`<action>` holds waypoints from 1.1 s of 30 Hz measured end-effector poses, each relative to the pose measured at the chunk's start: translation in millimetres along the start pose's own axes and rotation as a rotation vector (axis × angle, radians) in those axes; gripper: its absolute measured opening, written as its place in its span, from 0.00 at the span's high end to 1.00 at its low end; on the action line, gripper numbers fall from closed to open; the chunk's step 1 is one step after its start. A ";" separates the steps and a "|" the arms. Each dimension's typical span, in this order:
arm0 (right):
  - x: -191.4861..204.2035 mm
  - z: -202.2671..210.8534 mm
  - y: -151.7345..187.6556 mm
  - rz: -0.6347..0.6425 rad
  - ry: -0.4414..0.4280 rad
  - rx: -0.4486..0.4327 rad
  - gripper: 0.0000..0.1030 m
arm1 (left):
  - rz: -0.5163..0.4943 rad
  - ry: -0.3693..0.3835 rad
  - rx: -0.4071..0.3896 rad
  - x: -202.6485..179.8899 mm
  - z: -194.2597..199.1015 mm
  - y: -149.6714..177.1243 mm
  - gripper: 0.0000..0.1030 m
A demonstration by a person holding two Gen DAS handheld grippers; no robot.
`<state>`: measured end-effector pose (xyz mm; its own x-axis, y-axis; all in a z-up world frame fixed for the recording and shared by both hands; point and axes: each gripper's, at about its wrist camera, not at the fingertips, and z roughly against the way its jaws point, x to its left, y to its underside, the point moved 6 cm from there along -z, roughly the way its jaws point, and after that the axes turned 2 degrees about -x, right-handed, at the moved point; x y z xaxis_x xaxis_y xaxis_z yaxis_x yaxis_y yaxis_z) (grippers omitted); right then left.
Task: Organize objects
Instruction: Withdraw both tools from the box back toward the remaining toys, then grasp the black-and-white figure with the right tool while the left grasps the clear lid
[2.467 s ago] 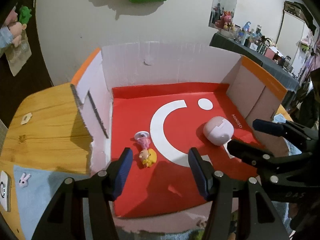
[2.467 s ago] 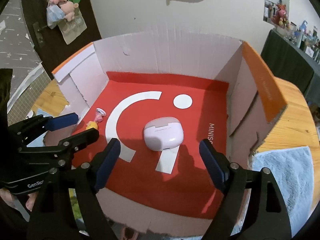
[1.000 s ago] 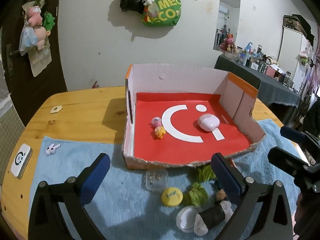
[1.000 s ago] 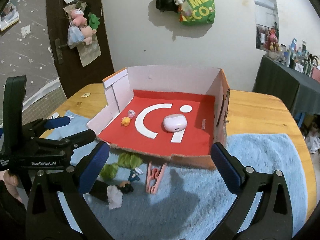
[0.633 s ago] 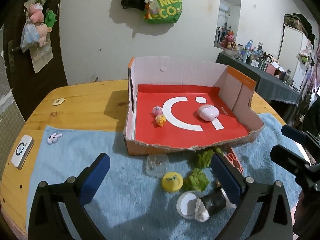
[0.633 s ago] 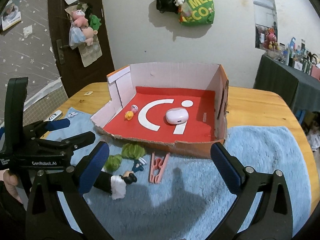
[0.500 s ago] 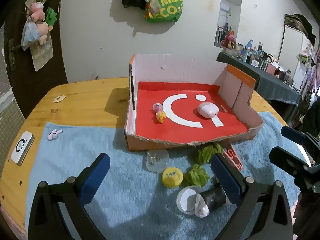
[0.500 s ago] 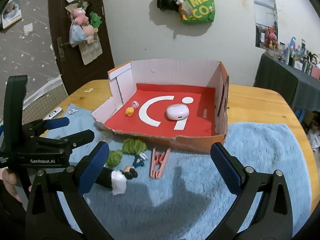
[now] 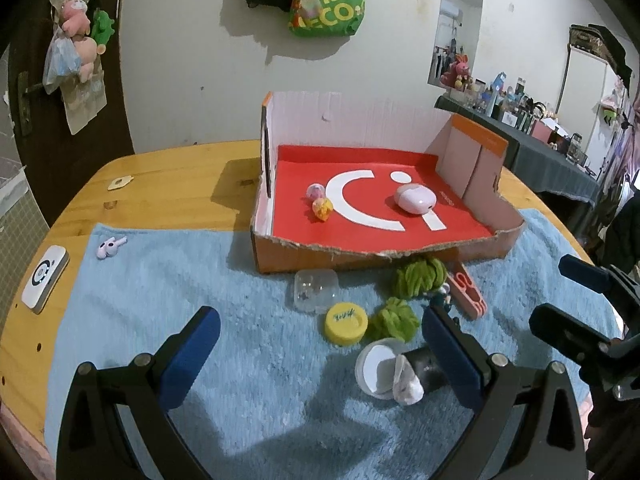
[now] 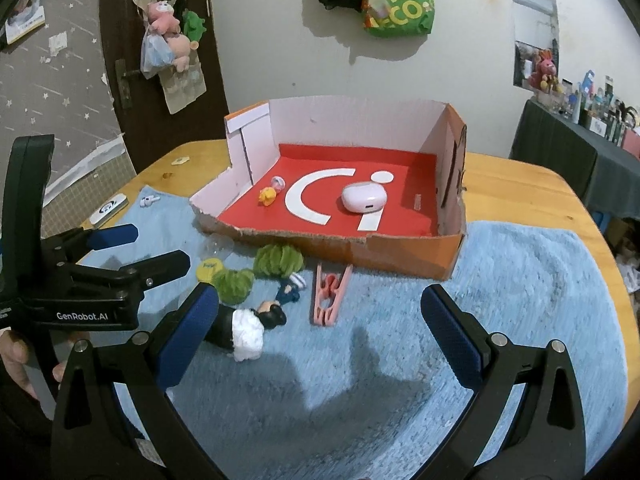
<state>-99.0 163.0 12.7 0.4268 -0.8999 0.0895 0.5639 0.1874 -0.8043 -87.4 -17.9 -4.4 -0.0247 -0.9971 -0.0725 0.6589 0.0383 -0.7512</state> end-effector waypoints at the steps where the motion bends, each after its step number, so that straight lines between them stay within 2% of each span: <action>1: 0.5 -0.7 2.0 0.000 0.003 0.005 0.00 | 0.000 0.000 0.003 0.3 -0.6 1.4 0.00; 13: -3.1 -7.4 12.4 0.002 0.048 0.037 0.00 | -0.011 -0.025 0.018 6.6 -6.6 10.5 0.01; 16: -4.2 -10.2 13.6 0.005 0.054 0.047 0.00 | -0.012 -0.022 0.031 6.6 -10.5 12.2 0.07; 21: 4.1 -14.9 19.1 0.019 0.013 0.075 0.01 | -0.030 0.000 0.055 3.1 -14.0 18.2 0.20; 26: 21.1 -22.0 27.7 0.050 -0.040 0.113 0.10 | -0.024 0.031 0.076 2.5 -15.6 23.8 0.38; 28: 27.9 -26.5 31.9 0.064 -0.050 0.129 0.10 | -0.027 0.053 0.084 1.3 -14.9 25.9 0.42; 33: 37.7 -35.8 34.9 0.069 -0.075 0.144 0.10 | -0.062 0.097 0.087 -7.4 -13.1 29.4 0.43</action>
<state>-88.5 121.5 -33.1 0.5163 -0.8522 0.0848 0.6247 0.3071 -0.7179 -77.7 -8.6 -34.5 -0.1365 -0.9862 -0.0940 0.7165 -0.0328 -0.6968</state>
